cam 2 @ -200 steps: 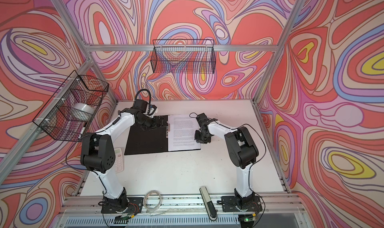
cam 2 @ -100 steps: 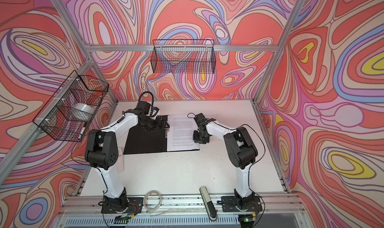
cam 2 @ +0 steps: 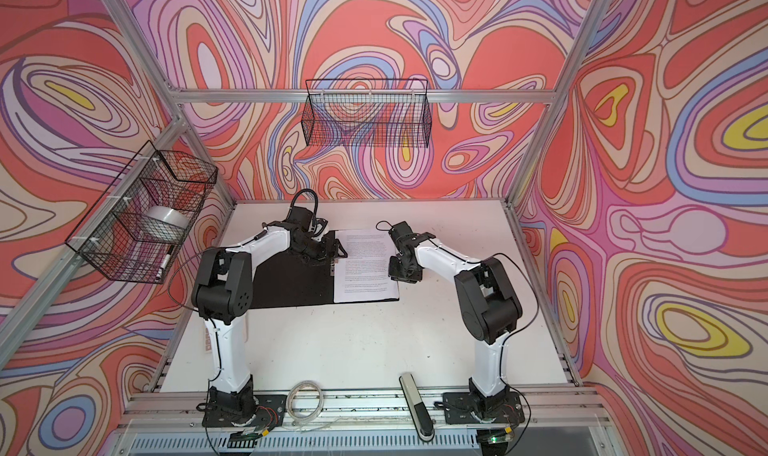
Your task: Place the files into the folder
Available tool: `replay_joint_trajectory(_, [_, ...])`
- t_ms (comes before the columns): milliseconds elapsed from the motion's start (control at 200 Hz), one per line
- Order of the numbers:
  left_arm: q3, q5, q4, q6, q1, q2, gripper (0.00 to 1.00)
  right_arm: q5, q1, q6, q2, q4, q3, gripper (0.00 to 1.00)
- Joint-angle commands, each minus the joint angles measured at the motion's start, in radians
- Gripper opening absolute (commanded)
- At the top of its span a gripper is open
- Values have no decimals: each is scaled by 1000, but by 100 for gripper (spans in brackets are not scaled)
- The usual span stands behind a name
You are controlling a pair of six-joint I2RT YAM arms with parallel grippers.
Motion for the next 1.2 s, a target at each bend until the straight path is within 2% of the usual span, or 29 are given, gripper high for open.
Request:
replay_joint_trajectory(0, [18,38,34,-44,-20,23,100,75,7,22,-36,-38,18,37])
replay_joint_trajectory(280, [14,75,51,-93,-43,43,100,89,-4,40,-72,-5,-21,34])
replay_joint_trajectory(551, [31,79,60,-119,-76,50,100,-20,-68,46,-124,76,-124,28])
replay_joint_trajectory(686, [43,96,48,-125,-85,56,100,-58,-87,44,-125,101,-155,19])
replay_joint_trajectory(796, [41,81,1,-81,-83,29,100,-80,-87,46,-124,103,-155,15])
replay_joint_trajectory(987, [-19,29,-41,16,-70,-61,100,-121,-88,42,-95,98,-152,17])
replay_joint_trajectory(1192, [-37,40,-34,10,-70,-58,100,-106,-87,54,-77,92,-169,20])
